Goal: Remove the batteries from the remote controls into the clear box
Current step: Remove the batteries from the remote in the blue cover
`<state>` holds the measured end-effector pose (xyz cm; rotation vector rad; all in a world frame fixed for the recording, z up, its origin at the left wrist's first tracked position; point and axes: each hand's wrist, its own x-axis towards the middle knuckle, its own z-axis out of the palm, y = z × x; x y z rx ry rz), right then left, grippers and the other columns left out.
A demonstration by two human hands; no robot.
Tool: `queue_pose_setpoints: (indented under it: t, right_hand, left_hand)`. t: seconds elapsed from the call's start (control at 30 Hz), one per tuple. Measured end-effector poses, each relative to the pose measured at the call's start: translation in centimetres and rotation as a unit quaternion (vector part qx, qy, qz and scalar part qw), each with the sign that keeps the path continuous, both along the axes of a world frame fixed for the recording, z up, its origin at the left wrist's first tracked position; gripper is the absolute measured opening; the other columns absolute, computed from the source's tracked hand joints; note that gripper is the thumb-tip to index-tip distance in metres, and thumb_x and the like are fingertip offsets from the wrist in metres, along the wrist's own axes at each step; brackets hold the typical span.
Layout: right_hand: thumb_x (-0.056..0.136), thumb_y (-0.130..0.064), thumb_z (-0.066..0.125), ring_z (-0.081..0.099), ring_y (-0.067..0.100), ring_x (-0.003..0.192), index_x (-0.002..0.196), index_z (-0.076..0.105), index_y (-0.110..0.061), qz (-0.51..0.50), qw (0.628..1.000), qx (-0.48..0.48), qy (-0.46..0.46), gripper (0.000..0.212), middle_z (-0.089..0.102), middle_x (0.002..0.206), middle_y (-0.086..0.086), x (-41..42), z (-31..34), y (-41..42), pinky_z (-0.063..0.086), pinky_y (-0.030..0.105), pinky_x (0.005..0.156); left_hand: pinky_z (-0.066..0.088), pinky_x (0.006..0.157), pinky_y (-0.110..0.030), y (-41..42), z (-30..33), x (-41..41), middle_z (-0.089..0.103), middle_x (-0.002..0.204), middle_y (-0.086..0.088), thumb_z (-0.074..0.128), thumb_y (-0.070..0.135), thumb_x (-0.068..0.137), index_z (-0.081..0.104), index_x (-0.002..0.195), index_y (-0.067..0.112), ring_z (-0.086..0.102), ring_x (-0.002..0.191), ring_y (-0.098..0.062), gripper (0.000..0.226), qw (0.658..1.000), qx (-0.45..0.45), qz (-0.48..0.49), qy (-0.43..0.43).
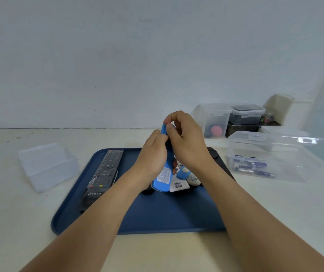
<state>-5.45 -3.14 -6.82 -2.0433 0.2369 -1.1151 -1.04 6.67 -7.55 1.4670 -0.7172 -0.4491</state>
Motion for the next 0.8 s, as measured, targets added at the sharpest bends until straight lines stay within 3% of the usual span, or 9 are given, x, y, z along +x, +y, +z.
queue_pose_setpoints:
  t: [0.13, 0.27, 0.37, 0.47, 0.53, 0.6, 0.67, 0.8]
  right_hand:
    - [0.096, -0.002, 0.048, 0.043, 0.007, 0.053, 0.093, 0.062, -0.021, 0.059, 0.993, 0.103, 0.016, 0.023, 0.046, 0.059, -0.008, 0.0, -0.2, -0.4, 0.042, 0.019, 0.051]
    - [0.088, -0.003, 0.053, 0.047, 0.013, 0.059, 0.095, 0.062, -0.021, 0.043, 0.986, 0.161, 0.027, 0.021, 0.049, 0.071, -0.001, 0.1, -0.4, -0.7, 0.047, 0.031, 0.055]
    - [0.086, -0.010, 0.059, 0.055, 0.011, 0.061, 0.096, 0.064, -0.023, 0.023, 0.985, 0.168, 0.034, 0.016, 0.058, 0.084, 0.000, 0.2, -0.5, -0.7, 0.049, 0.030, 0.057]
    - [0.086, -0.007, 0.057, 0.055, 0.010, 0.056, 0.091, 0.065, -0.019, 0.012, 0.979, 0.201, 0.034, 0.015, 0.061, 0.081, 0.002, 0.3, -0.4, -0.4, 0.047, 0.026, 0.051]
    - [0.091, -0.003, 0.053, 0.046, 0.008, 0.045, 0.092, 0.063, -0.010, 0.059, 0.938, 0.342, 0.011, 0.012, 0.054, 0.071, 0.002, 0.3, 0.1, -0.6, 0.041, 0.023, 0.043]
    - [0.095, -0.001, 0.052, 0.036, 0.007, 0.042, 0.096, 0.059, -0.002, 0.117, 0.848, 0.516, -0.035, 0.007, 0.045, 0.071, 0.003, -0.3, 0.8, -1.4, 0.033, 0.018, 0.038]
    - [0.095, 0.003, 0.046, 0.032, 0.008, 0.045, 0.098, 0.060, 0.002, 0.137, 0.775, 0.614, -0.060, 0.014, 0.044, 0.077, 0.007, -1.1, 1.4, -2.4, 0.029, 0.015, 0.037]
    - [0.098, 0.008, 0.039, 0.028, 0.007, 0.052, 0.097, 0.056, 0.000, 0.104, 0.749, 0.647, -0.094, 0.019, 0.046, 0.081, 0.011, -3.8, 1.9, -4.0, 0.028, 0.012, 0.035]
  left_hand:
    - [0.046, 0.039, -0.029, -0.1, -0.2, 0.4, 0.058, 0.059, -0.009, 0.037, 0.020, 0.103, 0.051, 0.101, 0.007, 0.056, 0.042, -0.024, 0.019, 0.999, -0.014, 0.004, 0.038]
    - [0.046, 0.039, -0.028, -0.2, -0.3, 0.4, 0.061, 0.061, -0.009, 0.037, 0.020, 0.104, 0.049, 0.097, 0.010, 0.056, 0.042, -0.023, 0.017, 0.998, -0.002, 0.009, 0.059]
    - [0.047, 0.041, -0.028, -0.5, -0.6, 0.6, 0.061, 0.069, -0.013, 0.039, 0.022, 0.103, 0.052, 0.099, 0.010, 0.059, 0.045, -0.025, 0.017, 0.998, 0.006, 0.019, 0.063]
    - [0.047, 0.042, -0.029, -0.7, -0.7, 0.7, 0.061, 0.067, -0.012, 0.041, 0.021, 0.102, 0.052, 0.097, 0.009, 0.059, 0.045, -0.024, 0.017, 0.996, -0.012, 0.029, 0.089]
    - [0.048, 0.044, -0.031, -0.7, -0.7, 0.8, 0.062, 0.064, -0.012, 0.041, 0.023, 0.101, 0.052, 0.098, 0.007, 0.057, 0.044, -0.025, 0.019, 0.991, -0.030, 0.018, 0.127]
    - [0.049, 0.045, -0.030, -0.6, -0.6, 0.8, 0.061, 0.058, -0.011, 0.040, 0.028, 0.101, 0.055, 0.095, 0.005, 0.055, 0.044, -0.024, 0.029, 0.986, -0.032, 0.006, 0.166]
    - [0.048, 0.043, -0.027, -0.6, -0.4, 0.4, 0.060, 0.056, -0.012, 0.039, 0.030, 0.102, 0.058, 0.092, 0.002, 0.054, 0.042, -0.023, 0.035, 0.982, -0.029, -0.005, 0.184]
    - [0.046, 0.042, -0.026, -0.7, -0.7, -1.2, 0.060, 0.058, -0.011, 0.039, 0.028, 0.103, 0.058, 0.092, 0.002, 0.052, 0.042, -0.021, 0.033, 0.975, -0.038, -0.042, 0.214]
